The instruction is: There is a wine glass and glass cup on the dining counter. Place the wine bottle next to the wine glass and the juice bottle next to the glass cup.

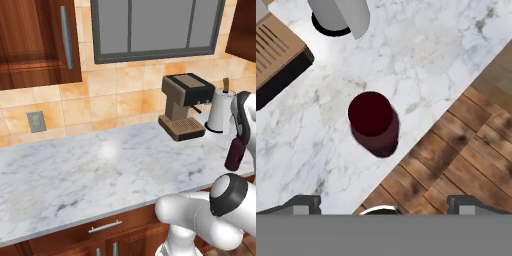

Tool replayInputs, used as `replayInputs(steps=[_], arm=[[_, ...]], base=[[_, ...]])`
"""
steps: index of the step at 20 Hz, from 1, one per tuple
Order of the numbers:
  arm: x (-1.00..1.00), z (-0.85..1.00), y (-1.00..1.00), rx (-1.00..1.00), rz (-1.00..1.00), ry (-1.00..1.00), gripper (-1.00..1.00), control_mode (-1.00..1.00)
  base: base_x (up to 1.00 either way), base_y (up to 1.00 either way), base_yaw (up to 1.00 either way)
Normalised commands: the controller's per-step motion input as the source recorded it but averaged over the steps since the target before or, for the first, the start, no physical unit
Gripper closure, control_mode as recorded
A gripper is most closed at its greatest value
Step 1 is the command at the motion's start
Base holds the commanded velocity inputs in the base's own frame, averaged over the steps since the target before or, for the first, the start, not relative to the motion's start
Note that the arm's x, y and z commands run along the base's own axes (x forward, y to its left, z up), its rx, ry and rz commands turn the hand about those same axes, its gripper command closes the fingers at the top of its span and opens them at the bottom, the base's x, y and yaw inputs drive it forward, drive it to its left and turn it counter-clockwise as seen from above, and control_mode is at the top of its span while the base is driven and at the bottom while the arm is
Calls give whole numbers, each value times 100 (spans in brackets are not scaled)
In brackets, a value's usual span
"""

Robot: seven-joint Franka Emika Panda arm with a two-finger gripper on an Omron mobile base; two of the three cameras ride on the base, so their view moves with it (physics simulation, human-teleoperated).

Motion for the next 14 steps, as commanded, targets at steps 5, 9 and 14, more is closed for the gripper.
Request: replayInputs(steps=[5,9,14], arm=[[25,-10,-1,1,0,0,-100,-100],[22,-9,0,0,0,5,-100,-100],[17,-13,-4,0,0,8,-100,-100]], base=[[0,0,0],[0,0,0],[0,0,0]])
